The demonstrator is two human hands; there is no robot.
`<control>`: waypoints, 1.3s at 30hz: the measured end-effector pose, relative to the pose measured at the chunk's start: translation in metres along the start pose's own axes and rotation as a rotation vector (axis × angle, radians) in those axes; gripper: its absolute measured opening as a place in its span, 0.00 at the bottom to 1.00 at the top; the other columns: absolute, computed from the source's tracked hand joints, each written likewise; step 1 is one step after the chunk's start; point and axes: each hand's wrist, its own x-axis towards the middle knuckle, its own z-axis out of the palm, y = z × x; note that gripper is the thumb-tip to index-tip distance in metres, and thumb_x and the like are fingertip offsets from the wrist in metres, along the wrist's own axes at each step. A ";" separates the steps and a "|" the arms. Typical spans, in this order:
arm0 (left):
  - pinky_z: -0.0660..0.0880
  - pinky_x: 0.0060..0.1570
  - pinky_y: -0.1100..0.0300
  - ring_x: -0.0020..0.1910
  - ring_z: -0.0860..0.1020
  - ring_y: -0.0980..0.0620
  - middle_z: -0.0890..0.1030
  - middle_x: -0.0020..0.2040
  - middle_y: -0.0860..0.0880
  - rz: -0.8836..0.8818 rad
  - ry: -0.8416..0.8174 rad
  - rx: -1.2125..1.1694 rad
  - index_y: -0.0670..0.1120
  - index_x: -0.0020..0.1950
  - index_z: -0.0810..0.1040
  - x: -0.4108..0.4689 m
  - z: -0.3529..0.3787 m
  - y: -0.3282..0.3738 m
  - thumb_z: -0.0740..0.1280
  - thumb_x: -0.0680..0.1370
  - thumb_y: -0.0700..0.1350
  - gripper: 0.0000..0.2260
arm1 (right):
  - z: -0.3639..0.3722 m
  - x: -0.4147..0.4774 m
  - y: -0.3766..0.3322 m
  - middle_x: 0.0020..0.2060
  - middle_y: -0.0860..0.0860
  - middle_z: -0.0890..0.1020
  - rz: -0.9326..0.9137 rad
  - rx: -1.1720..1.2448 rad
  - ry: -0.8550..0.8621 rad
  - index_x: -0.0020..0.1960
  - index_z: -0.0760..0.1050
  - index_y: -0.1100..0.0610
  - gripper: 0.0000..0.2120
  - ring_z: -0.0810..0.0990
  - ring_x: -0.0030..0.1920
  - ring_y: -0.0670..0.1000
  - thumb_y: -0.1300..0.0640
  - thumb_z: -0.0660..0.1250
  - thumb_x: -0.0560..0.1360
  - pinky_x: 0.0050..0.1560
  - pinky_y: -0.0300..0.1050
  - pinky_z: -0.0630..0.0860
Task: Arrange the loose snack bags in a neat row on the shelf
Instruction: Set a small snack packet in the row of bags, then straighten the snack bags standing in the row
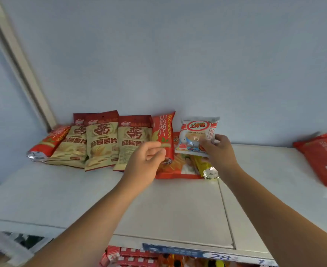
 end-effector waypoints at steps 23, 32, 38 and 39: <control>0.72 0.49 0.76 0.53 0.78 0.69 0.82 0.54 0.61 0.110 -0.253 0.149 0.51 0.63 0.80 0.023 -0.016 -0.002 0.70 0.80 0.50 0.12 | -0.012 0.016 -0.010 0.75 0.51 0.74 -0.123 -0.545 0.100 0.77 0.69 0.56 0.28 0.72 0.74 0.53 0.47 0.69 0.80 0.70 0.48 0.69; 0.74 0.49 0.76 0.53 0.81 0.65 0.84 0.53 0.58 0.242 -0.453 0.060 0.48 0.60 0.82 0.027 0.099 0.028 0.72 0.78 0.47 0.11 | -0.121 -0.017 0.010 0.67 0.52 0.80 -0.105 -0.621 0.264 0.71 0.74 0.57 0.25 0.78 0.67 0.52 0.48 0.72 0.78 0.65 0.45 0.72; 0.75 0.54 0.67 0.52 0.81 0.65 0.84 0.52 0.58 0.282 -0.572 0.080 0.54 0.55 0.81 0.017 0.204 0.051 0.73 0.77 0.47 0.08 | -0.226 -0.020 0.030 0.63 0.53 0.81 -0.020 -0.656 0.420 0.69 0.76 0.57 0.24 0.79 0.63 0.54 0.49 0.75 0.76 0.61 0.46 0.74; 0.75 0.55 0.67 0.52 0.81 0.65 0.84 0.52 0.58 0.276 -0.581 0.080 0.54 0.55 0.81 0.016 0.220 0.055 0.73 0.77 0.47 0.08 | -0.244 -0.017 0.035 0.63 0.53 0.82 0.005 -0.659 0.446 0.68 0.76 0.56 0.24 0.80 0.63 0.55 0.48 0.75 0.75 0.62 0.49 0.75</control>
